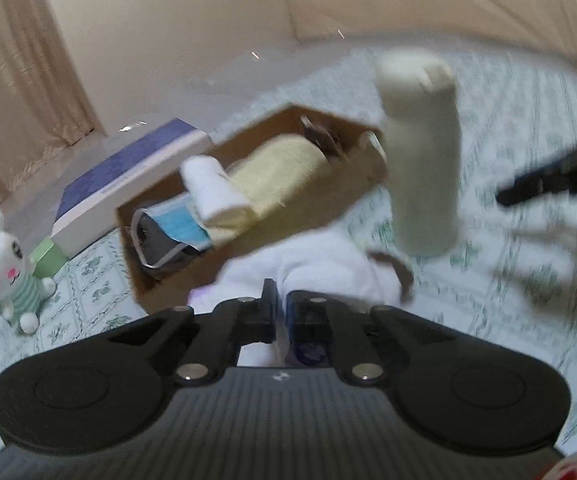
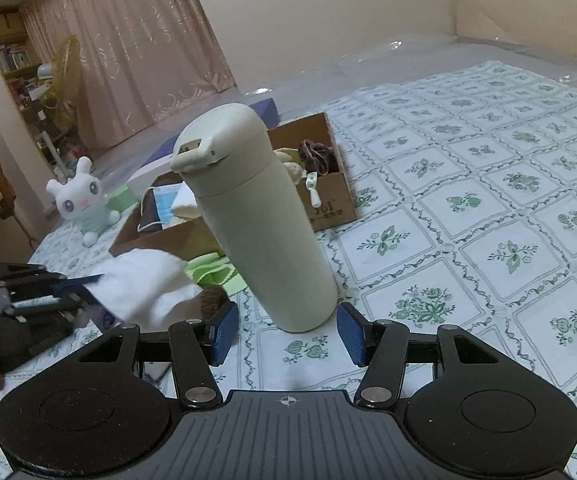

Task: Organize soft objects
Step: 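Lift the white cloth with the left gripper while the right gripper approaches the brown hair tie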

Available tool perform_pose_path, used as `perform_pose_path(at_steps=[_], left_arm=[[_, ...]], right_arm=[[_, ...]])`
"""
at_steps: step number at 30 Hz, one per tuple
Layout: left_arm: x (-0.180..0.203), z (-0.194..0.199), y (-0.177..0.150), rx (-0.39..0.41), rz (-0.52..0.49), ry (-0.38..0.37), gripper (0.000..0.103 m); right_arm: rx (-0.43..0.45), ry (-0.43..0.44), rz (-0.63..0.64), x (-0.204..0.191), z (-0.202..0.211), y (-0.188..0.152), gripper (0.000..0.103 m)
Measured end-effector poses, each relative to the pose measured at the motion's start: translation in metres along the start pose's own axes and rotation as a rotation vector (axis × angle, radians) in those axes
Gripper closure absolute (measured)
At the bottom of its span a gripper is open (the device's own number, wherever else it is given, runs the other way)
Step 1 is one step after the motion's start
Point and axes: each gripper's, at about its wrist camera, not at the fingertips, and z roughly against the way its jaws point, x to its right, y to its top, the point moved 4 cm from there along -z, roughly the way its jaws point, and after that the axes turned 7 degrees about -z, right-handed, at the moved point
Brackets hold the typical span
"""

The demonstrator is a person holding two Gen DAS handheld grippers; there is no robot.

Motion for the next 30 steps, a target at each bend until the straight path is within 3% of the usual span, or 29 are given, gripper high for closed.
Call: perform_pose_path(at_steps=[9, 13, 18, 25, 30], left_arm=[[-0.098, 0.082, -0.009, 0.133, 0.326, 0.093, 0.098], [-0.127, 0.113, -0.024, 0.139, 0.411, 0.162, 0.098], [-0.149, 0.136, -0.052, 0.102, 0.479, 0.236, 0.098], [-0.147, 0.135, -0.097, -0.016, 0.550, 0.258, 0.098], [-0.147, 0.141, -0.133, -0.089, 0.610, 0.292, 0.098]], right_arm=[[0.008, 0.022, 0.012, -0.010, -0.002, -0.003, 0.048], [0.003, 0.034, 0.026, -0.018, -0.006, -0.005, 0.048], [-0.015, 0.052, 0.044, -0.028, -0.014, -0.010, 0.048], [-0.038, 0.089, 0.078, -0.049, -0.022, -0.020, 0.048], [-0.066, 0.173, 0.152, -0.081, -0.025, -0.033, 0.048]])
